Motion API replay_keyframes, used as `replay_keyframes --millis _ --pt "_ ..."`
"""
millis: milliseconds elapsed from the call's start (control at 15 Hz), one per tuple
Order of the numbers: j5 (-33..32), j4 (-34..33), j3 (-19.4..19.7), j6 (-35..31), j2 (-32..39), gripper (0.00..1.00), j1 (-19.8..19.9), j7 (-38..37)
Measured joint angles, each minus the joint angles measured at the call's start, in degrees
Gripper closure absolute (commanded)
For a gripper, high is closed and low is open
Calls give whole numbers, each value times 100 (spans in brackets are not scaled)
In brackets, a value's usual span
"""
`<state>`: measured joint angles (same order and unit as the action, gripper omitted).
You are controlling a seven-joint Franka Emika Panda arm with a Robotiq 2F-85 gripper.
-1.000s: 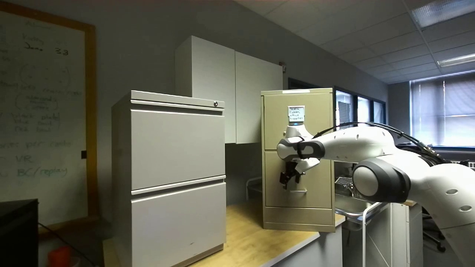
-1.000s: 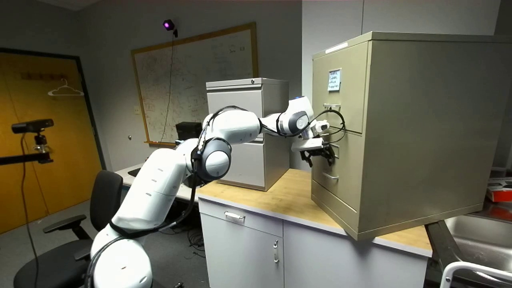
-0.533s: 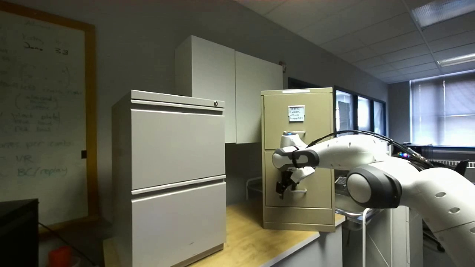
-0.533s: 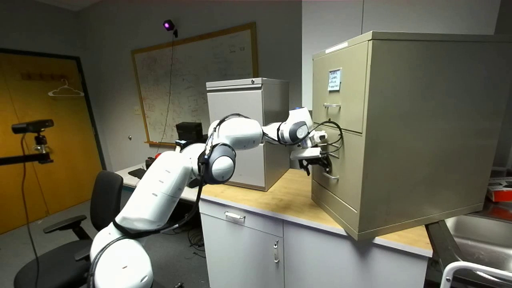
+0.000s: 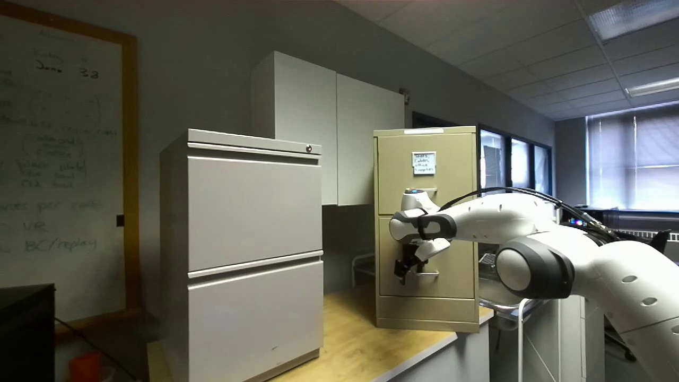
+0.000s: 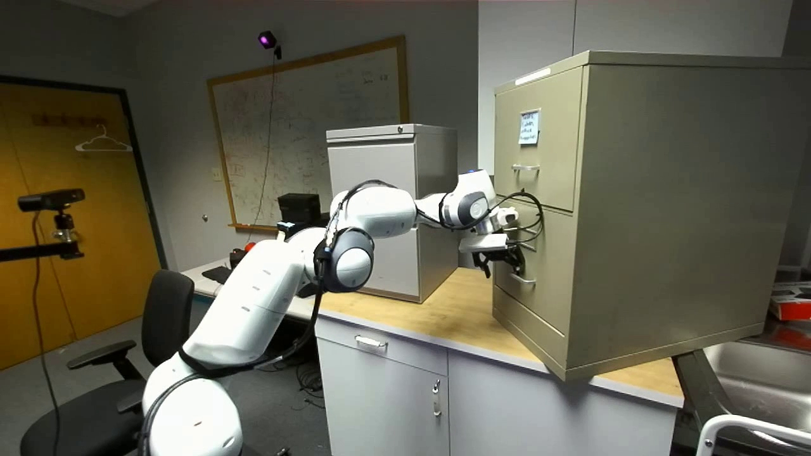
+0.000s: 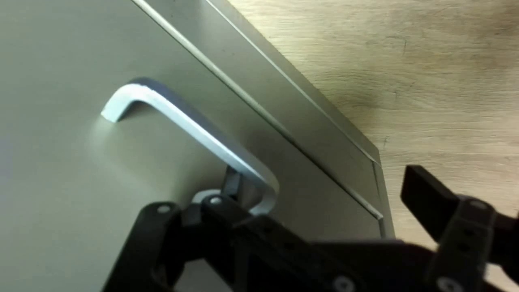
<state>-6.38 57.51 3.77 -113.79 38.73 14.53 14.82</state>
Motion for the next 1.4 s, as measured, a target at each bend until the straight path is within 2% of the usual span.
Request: replay_keyframes --millis 600,667,733,1400 --pt "-29 -30 75 -60 -90 97 92 49" --pt "-34 -40 89 -66 -89 93 97 44" --pt "-43 -42 95 -70 -87 96 95 36" --pt "-82 107 103 -183 -172 94 66 18"
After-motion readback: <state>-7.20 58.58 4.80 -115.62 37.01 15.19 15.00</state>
